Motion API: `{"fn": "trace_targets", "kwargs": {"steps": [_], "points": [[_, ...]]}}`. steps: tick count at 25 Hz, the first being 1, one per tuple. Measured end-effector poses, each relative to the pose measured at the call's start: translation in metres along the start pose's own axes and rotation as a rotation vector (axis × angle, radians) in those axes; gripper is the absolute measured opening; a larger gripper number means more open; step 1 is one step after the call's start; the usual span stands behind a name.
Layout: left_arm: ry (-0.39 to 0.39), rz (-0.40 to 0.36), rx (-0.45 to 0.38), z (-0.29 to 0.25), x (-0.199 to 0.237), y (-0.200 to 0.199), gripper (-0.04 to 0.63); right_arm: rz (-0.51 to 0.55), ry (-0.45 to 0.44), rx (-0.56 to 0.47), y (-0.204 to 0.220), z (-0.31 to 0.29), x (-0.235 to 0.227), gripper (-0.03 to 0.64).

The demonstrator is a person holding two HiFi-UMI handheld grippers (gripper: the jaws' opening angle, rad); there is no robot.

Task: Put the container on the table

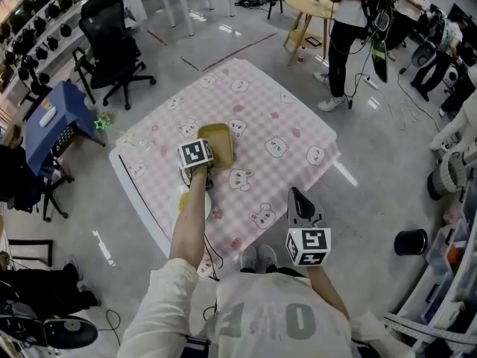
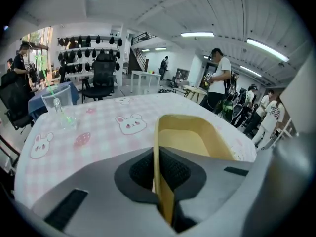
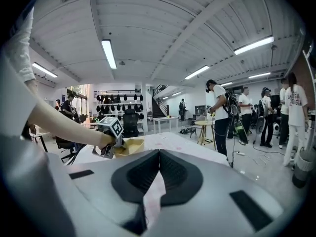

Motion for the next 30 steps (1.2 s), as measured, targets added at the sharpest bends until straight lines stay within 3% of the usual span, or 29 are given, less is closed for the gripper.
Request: {"fn": "trace_targets", "kwargs": {"steps": [3, 9, 17, 20, 22, 30], "points": [[0.009, 0.024, 0.040, -0.008, 0.001, 0.011, 0.029, 0.010, 0.024, 0.021, 0.003, 0.006, -0.004, 0.029], [0.003, -0.056, 0.091, -0.016, -0.004, 0.017, 0.029, 0.008, 0.028, 0.024, 0.001, 0.007, 0.000, 0.029], [-0.019, -0.064, 0.092, -0.017, -0.003, 0.022, 0.031, 0.010, 0.022, 0.033, 0.004, 0.012, 0.005, 0.029], [-0.008, -0.027, 0.063, -0.015, -0.005, 0.019, 0.047, 0.004, 0.024, 0.033, 0.004, 0.015, 0.003, 0.029], [0.003, -0.006, 0.030, -0.013, -0.008, 0.013, 0.150, 0.000, 0.022, 0.030, 0.003, 0.015, 0.002, 0.029], [0.012, -0.011, -0.049, 0.005, -0.013, -0.010, 0.175, -0.001, -0.029, 0.013, -0.004, 0.011, 0.010, 0.029]]}}
Point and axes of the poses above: the fingertips, and each gripper's own axes: z backward along the fingers, x to its left, y out of its underside, the point moved 7 cm from there along z, backward along the fingers, and after that the axes turned 15 degrees about -x, right-handed, at the moved point
